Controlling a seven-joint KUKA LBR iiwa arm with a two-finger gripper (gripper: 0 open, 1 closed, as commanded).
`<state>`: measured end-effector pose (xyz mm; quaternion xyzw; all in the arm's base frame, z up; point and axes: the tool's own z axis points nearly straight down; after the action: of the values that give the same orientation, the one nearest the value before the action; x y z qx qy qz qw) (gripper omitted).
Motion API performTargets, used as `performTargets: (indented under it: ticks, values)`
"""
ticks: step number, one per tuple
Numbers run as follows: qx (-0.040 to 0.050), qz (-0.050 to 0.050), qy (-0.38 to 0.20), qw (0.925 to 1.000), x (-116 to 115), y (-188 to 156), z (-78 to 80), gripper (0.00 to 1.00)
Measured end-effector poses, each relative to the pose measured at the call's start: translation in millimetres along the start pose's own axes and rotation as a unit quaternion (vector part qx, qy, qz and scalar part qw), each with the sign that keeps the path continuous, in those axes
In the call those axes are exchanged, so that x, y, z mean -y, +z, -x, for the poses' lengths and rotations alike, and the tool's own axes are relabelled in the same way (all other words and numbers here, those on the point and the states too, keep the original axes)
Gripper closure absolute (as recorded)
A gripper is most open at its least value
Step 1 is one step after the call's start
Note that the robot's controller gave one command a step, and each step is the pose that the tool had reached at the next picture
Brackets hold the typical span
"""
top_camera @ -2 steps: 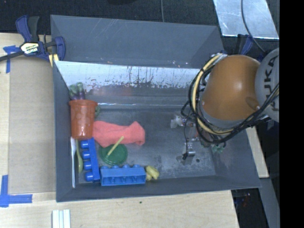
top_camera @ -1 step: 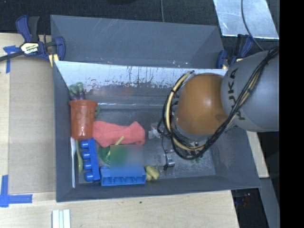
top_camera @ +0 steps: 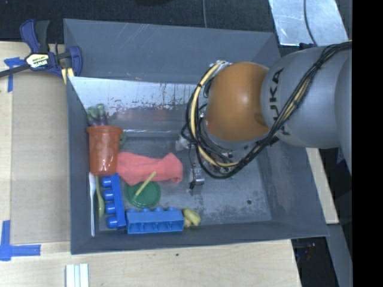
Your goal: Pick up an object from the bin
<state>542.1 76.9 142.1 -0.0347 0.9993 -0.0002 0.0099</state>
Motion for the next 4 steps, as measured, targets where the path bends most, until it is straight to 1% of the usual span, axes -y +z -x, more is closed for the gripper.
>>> performTargets:
  ticks: [1,2,3,4]
  values:
    - [-0.0079,0.002,-0.113,0.9935,-66.1,15.2,34.4,0.0]
    - [-0.0041,-0.001,-0.084,0.9965,-62.1,74.2,47.0,0.0]
    - [0.0002,0.003,-0.032,0.9995,-47.2,70.8,43.1,1.0]
    - [0.0002,0.003,-0.032,0.9995,-47.2,70.8,43.1,1.0]
